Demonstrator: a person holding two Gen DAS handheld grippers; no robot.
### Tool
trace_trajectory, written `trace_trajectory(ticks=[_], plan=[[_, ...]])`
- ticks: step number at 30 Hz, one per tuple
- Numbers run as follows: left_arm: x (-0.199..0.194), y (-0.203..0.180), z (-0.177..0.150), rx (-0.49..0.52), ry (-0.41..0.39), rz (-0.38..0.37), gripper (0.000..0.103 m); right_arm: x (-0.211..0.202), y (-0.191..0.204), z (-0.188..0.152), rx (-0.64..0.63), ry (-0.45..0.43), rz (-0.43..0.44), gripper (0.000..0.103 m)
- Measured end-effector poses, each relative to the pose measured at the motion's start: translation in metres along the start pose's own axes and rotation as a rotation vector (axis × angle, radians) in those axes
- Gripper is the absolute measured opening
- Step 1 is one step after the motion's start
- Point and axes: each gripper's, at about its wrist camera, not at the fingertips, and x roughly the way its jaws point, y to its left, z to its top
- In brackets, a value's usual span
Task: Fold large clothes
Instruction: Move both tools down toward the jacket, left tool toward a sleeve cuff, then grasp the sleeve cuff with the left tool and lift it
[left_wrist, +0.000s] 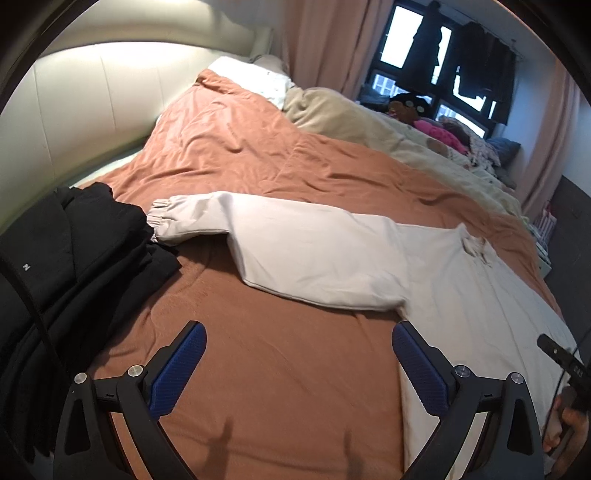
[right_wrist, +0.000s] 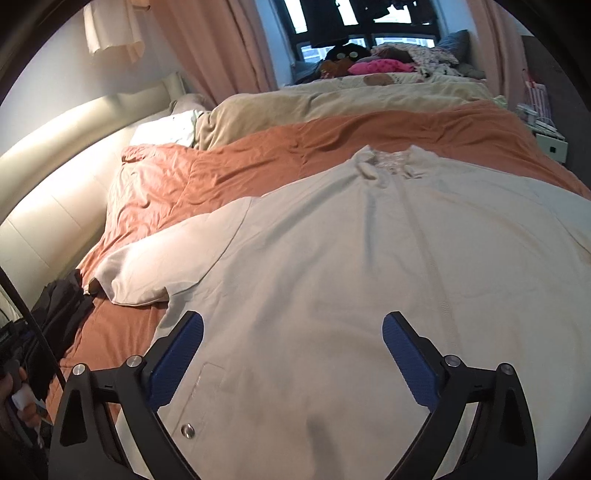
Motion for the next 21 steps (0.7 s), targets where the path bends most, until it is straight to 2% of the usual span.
trace_trajectory(ticks=[4, 9, 11, 14, 16, 17, 19, 20, 21], plan=[[0.029, 0.019, 0.016, -0.03, 0.01, 0.008, 0.101, 0.015, 0.001, 0.011, -0.009, 0.028, 0.03, 0.094], [0.066, 0.035, 0.037, -0.053, 0.014, 0.026, 0.101, 0.044, 0.001, 0.025, -0.009, 0.088, 0.076, 0.078], [0.082, 0.039, 0.045, -0.049, 0.018, 0.013, 0.101, 0.057, 0.003, 0.032, 0.002, 0.113, 0.095, 0.065], [0.11, 0.045, 0.056, -0.046, 0.037, 0.047, 0.1, 0.078, 0.005, 0.04, 0.04, 0.159, 0.156, 0.053], [0.128, 0.049, 0.061, -0.047, 0.054, 0.072, 0.087, 0.09, 0.007, 0.045, 0.045, 0.176, 0.189, 0.049], [0.137, 0.051, 0.064, -0.041, 0.064, 0.109, 0.08, 0.094, 0.008, 0.047, 0.045, 0.182, 0.201, 0.046], [0.15, 0.056, 0.069, -0.028, 0.078, 0.152, 0.045, 0.106, 0.008, 0.051, 0.046, 0.201, 0.211, 0.035], [0.154, 0.058, 0.072, -0.036, 0.088, 0.146, 0.036, 0.113, 0.009, 0.052, 0.051, 0.211, 0.222, 0.031], [0.156, 0.061, 0.074, -0.05, 0.092, 0.137, 0.018, 0.119, 0.009, 0.054, 0.059, 0.22, 0.239, 0.029]])
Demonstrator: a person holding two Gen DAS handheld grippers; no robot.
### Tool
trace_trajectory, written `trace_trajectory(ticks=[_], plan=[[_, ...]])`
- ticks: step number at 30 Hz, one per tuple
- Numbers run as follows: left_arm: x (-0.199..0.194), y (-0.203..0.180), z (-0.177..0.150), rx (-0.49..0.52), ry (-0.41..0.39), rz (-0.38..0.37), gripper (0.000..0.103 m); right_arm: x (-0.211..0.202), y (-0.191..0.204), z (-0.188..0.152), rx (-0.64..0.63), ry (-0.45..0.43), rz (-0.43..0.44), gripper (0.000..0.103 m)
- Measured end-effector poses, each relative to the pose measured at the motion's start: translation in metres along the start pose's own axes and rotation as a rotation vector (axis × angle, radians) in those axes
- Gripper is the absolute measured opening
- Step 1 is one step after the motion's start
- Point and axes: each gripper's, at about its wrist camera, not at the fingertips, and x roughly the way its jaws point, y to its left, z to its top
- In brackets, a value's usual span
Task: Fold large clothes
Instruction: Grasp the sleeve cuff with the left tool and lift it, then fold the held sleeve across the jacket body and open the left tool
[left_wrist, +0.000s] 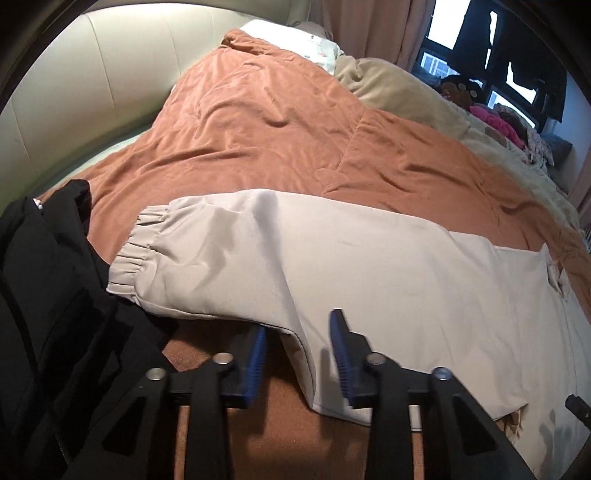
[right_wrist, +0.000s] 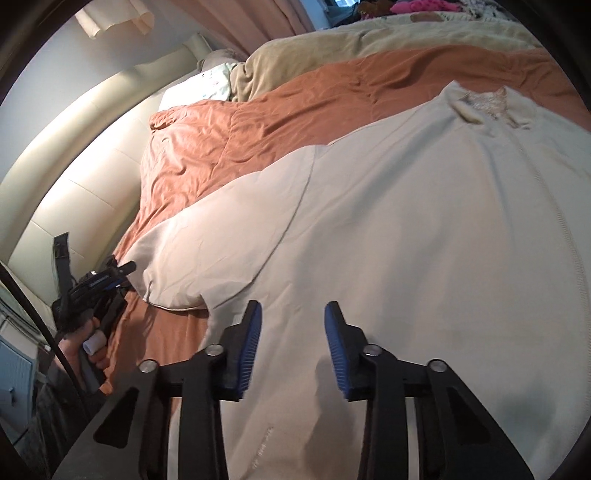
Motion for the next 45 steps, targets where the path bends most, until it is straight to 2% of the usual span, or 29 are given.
trace_trajectory(ticks=[1, 4, 7, 12, 18, 21, 24, 30, 31, 33, 34, 35, 37, 40, 45], plan=[[-0.002, 0.001, 0.002, -0.007, -0.007, 0.001, 0.007, 0.007, 0.0, 0.003, 0.005, 0.01, 0.013, 0.026], [-0.02, -0.003, 0.011, 0.002, -0.058, -0.012, 0.004, 0.024, 0.0, 0.009, 0.031, 0.041, 0.05, 0.02], [-0.045, -0.01, 0.025, 0.005, -0.098, -0.075, 0.003, 0.042, 0.004, 0.015, 0.046, 0.071, 0.094, 0.018], [-0.086, -0.032, 0.045, 0.048, -0.154, -0.133, 0.003, 0.075, -0.001, 0.021, 0.093, 0.119, 0.136, 0.018], [-0.133, -0.073, 0.063, 0.119, -0.207, -0.226, 0.003, 0.124, 0.007, 0.023, 0.114, 0.211, 0.22, 0.018], [-0.154, -0.098, 0.069, 0.154, -0.219, -0.279, 0.003, 0.141, 0.002, 0.023, 0.124, 0.23, 0.221, 0.018], [-0.172, -0.123, 0.07, 0.202, -0.242, -0.318, 0.003, 0.135, -0.01, 0.033, 0.184, 0.234, 0.258, 0.018], [-0.198, -0.169, 0.067, 0.263, -0.262, -0.402, 0.003, 0.086, -0.041, 0.041, 0.261, 0.132, 0.291, 0.019], [-0.2, -0.174, 0.065, 0.27, -0.262, -0.415, 0.003, 0.079, -0.047, 0.042, 0.268, 0.12, 0.277, 0.021], [-0.205, -0.188, 0.062, 0.293, -0.263, -0.44, 0.003, 0.065, -0.054, 0.043, 0.27, 0.101, 0.246, 0.04], [-0.207, -0.194, 0.059, 0.306, -0.261, -0.453, 0.003, 0.056, -0.059, 0.042, 0.283, 0.088, 0.261, 0.065], [-0.209, -0.202, 0.057, 0.324, -0.258, -0.468, 0.003, 0.046, -0.062, 0.041, 0.296, 0.065, 0.278, 0.079], [-0.213, -0.215, 0.051, 0.352, -0.256, -0.49, 0.003, 0.026, -0.067, 0.035, 0.299, 0.009, 0.254, 0.08], [-0.213, -0.234, 0.042, 0.387, -0.239, -0.517, 0.003, 0.01, -0.078, 0.022, 0.302, -0.03, 0.193, 0.08], [-0.21, -0.268, 0.023, 0.482, -0.199, -0.567, 0.003, -0.006, -0.108, 0.006, 0.399, -0.083, 0.176, 0.08]])
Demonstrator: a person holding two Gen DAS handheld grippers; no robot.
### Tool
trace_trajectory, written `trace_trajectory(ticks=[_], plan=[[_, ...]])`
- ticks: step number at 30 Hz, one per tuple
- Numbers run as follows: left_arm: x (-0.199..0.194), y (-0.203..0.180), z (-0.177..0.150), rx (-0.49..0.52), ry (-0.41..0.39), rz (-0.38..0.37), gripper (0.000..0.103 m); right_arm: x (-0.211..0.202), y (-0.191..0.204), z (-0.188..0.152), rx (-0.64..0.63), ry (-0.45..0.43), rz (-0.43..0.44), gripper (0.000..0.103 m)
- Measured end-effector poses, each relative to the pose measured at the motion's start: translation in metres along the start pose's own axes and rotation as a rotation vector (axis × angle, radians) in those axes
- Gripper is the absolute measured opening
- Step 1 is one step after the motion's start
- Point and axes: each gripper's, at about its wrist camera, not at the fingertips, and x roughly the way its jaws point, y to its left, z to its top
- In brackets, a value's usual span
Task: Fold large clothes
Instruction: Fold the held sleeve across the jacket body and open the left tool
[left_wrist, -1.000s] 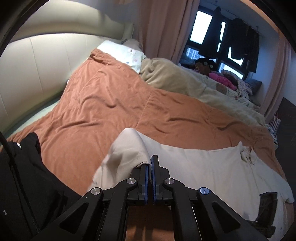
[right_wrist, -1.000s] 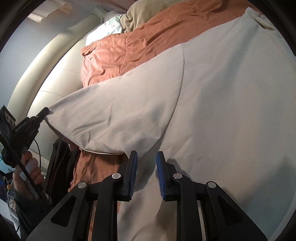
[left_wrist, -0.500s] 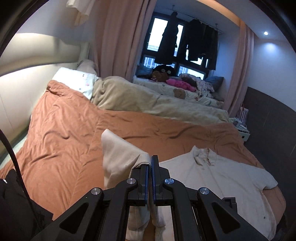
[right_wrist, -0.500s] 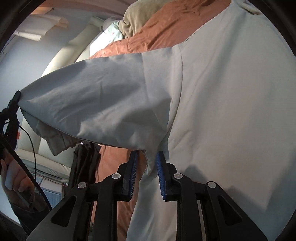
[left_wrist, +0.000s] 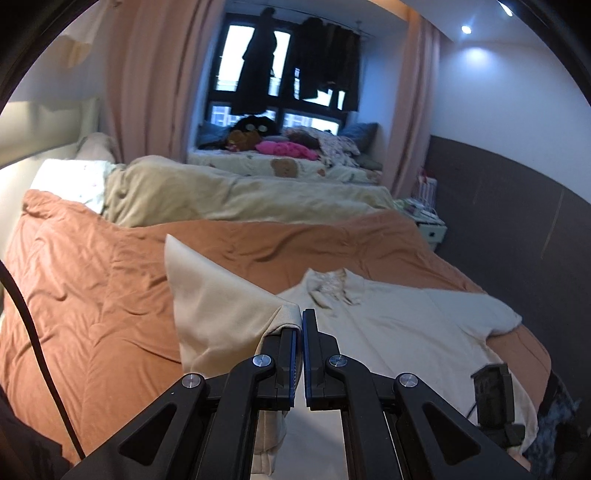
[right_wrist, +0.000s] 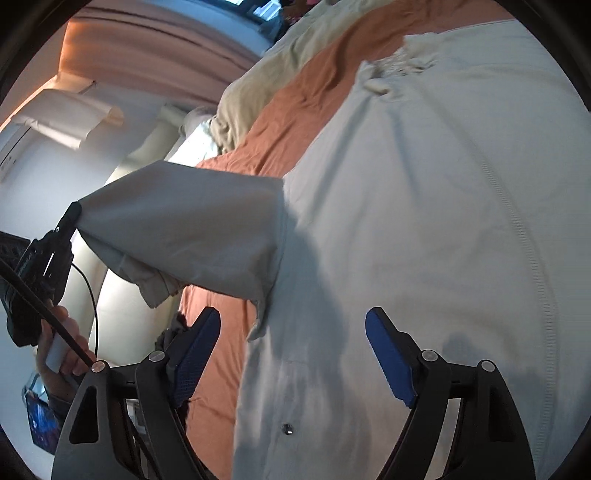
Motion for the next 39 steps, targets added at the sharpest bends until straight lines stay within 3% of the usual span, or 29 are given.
trace_trajectory(ticks=[3, 9, 16, 18, 20, 22, 26, 28, 31, 33, 39], plan=[[0.02, -0.018, -0.005, 0.034, 0.04, -0.042, 0.003, 0.004, -0.01, 0.012, 0.02, -0.012, -0.066, 0.08], [0.064, -0.047, -0.019, 0.06, 0.116, -0.121, 0.003, 0.015, -0.032, 0.036, 0.157, -0.034, -0.005, 0.08], [0.108, -0.08, -0.048, 0.047, 0.217, -0.208, 0.003, -0.009, -0.064, 0.055, 0.234, -0.116, -0.066, 0.08], [0.122, -0.087, -0.058, 0.025, 0.293, -0.245, 0.014, -0.015, -0.072, 0.055, 0.255, -0.132, -0.089, 0.08], [0.132, -0.089, -0.072, -0.038, 0.37, -0.333, 0.057, -0.024, -0.076, 0.055, 0.3, -0.146, -0.045, 0.08], [0.131, -0.089, -0.083, -0.077, 0.385, -0.366, 0.078, -0.034, -0.078, 0.057, 0.307, -0.16, -0.029, 0.08], [0.109, -0.083, -0.104, -0.131, 0.366, -0.376, 0.081, -0.042, -0.073, 0.056, 0.284, -0.201, -0.059, 0.08], [0.096, -0.076, -0.111, -0.16, 0.352, -0.36, 0.081, -0.062, -0.072, 0.043, 0.272, -0.209, -0.065, 0.08], [0.074, -0.061, -0.12, -0.19, 0.311, -0.28, 0.081, -0.091, -0.068, 0.022, 0.237, -0.216, -0.072, 0.08], [0.062, -0.052, -0.12, -0.224, 0.281, -0.255, 0.081, -0.092, -0.061, 0.021, 0.205, -0.22, -0.072, 0.08], [0.031, -0.017, -0.127, -0.288, 0.176, -0.038, 0.081, -0.083, -0.032, 0.014, 0.056, -0.2, -0.103, 0.08]])
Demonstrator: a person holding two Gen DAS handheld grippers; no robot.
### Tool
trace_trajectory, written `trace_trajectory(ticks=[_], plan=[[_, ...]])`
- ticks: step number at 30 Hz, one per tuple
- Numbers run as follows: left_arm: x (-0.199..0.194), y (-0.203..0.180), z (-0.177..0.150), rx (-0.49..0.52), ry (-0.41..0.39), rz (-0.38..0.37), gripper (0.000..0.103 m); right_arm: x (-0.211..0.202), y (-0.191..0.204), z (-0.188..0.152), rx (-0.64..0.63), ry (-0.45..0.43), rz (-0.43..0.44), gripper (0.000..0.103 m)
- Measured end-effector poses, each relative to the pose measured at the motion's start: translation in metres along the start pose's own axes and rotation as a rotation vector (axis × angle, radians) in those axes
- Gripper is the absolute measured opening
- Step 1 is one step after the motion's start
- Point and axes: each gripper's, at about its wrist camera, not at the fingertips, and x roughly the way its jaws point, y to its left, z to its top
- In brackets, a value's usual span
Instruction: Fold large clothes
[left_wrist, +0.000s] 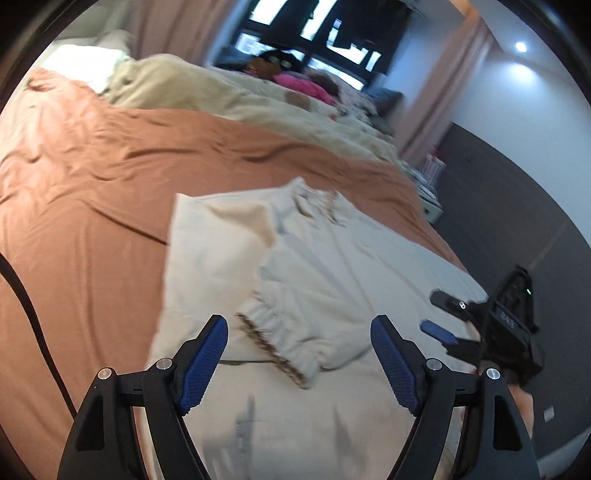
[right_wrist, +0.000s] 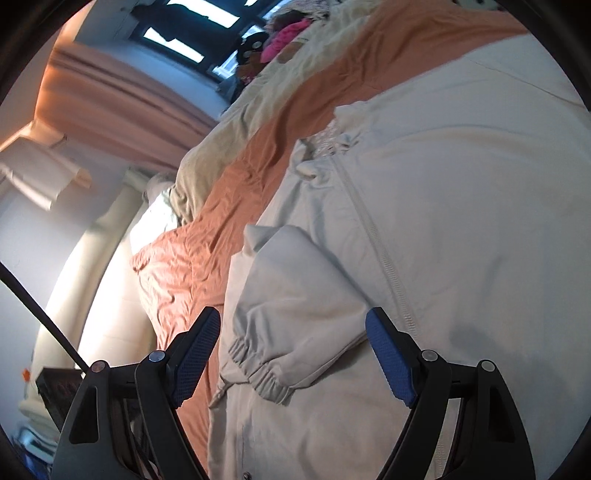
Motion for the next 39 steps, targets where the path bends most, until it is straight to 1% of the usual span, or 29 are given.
trace_trajectory(ticks=[2, 5, 6, 8, 9, 10, 11, 14, 16, 18, 21, 23, 24, 26, 27, 28, 29, 30, 31, 32, 33, 34, 36, 39], plan=[[-0.002, 0.011, 0.0, -0.039, -0.021, 0.064, 0.081, 0.008, 0.012, -0.005, -0.063, 0.019, -0.014, 0.08], [-0.002, 0.029, -0.003, -0.084, -0.026, 0.181, 0.081, 0.021, 0.031, -0.011, -0.164, 0.053, -0.051, 0.08], [-0.002, 0.035, -0.006, -0.11, -0.034, 0.204, 0.081, 0.028, 0.038, -0.013, -0.196, 0.068, -0.063, 0.08], [-0.002, 0.053, -0.01, -0.169, -0.052, 0.195, 0.081, 0.044, 0.048, -0.019, -0.251, 0.101, -0.088, 0.08], [0.001, 0.063, -0.014, -0.189, -0.043, 0.196, 0.081, 0.05, 0.052, -0.022, -0.274, 0.113, -0.096, 0.08], [0.005, 0.069, -0.016, -0.197, -0.019, 0.212, 0.076, 0.058, 0.058, -0.026, -0.306, 0.13, -0.112, 0.08], [0.007, 0.075, -0.017, -0.201, 0.009, 0.229, 0.069, 0.064, 0.063, -0.028, -0.337, 0.146, -0.126, 0.08], [0.008, 0.089, -0.021, -0.23, 0.015, 0.258, 0.068, 0.086, 0.079, -0.041, -0.437, 0.195, -0.163, 0.08], [0.018, 0.096, -0.027, -0.228, 0.056, 0.267, 0.068, 0.101, 0.09, -0.052, -0.509, 0.227, -0.205, 0.08], [0.028, 0.101, -0.031, -0.222, 0.099, 0.254, 0.064, 0.113, 0.096, -0.062, -0.563, 0.24, -0.246, 0.08], [0.034, 0.107, -0.036, -0.217, 0.116, 0.265, 0.062, 0.129, 0.1, -0.072, -0.624, 0.253, -0.331, 0.08], [0.04, 0.11, -0.04, -0.223, 0.133, 0.26, 0.055, 0.139, 0.102, -0.076, -0.666, 0.258, -0.373, 0.08], [0.042, 0.111, -0.041, -0.224, 0.142, 0.258, 0.05, 0.144, 0.105, -0.079, -0.684, 0.253, -0.394, 0.079], [0.047, 0.11, -0.044, -0.21, 0.156, 0.272, 0.048, 0.153, 0.11, -0.084, -0.713, 0.222, -0.456, 0.054], [0.05, 0.109, -0.045, -0.196, 0.161, 0.286, 0.047, 0.153, 0.111, -0.085, -0.719, 0.216, -0.46, 0.049], [0.054, 0.108, -0.046, -0.181, 0.169, 0.3, 0.044, 0.152, 0.112, -0.084, -0.709, 0.215, -0.444, 0.035], [0.056, 0.107, -0.047, -0.176, 0.175, 0.304, 0.042, 0.15, 0.112, -0.082, -0.695, 0.213, -0.435, 0.028], [0.06, 0.107, -0.048, -0.174, 0.183, 0.304, 0.038, 0.148, 0.112, -0.08, -0.685, 0.21, -0.42, 0.025], [0.062, 0.108, -0.049, -0.171, 0.19, 0.306, 0.034, 0.144, 0.111, -0.077, -0.666, 0.208, -0.397, 0.018], [0.065, 0.106, -0.049, -0.16, 0.195, 0.32, 0.032, 0.139, 0.109, -0.072, -0.633, 0.202, -0.37, 0.014], [0.067, 0.104, -0.049, -0.143, 0.195, 0.337, 0.03, 0.133, 0.105, -0.066, -0.603, 0.194, -0.345, 0.013], [0.069, 0.101, -0.049, -0.124, 0.193, 0.35, 0.03, 0.125, 0.102, -0.058, -0.565, 0.179, -0.311, 0.011], [0.073, 0.095, -0.049, -0.082, 0.194, 0.36, 0.03, 0.107, 0.094, -0.043, -0.513, 0.134, -0.268, 0.01], [0.08, 0.095, -0.053, -0.069, 0.206, 0.369, 0.03, 0.074, 0.077, -0.022, -0.435, 0.046, -0.233, 0.01]])
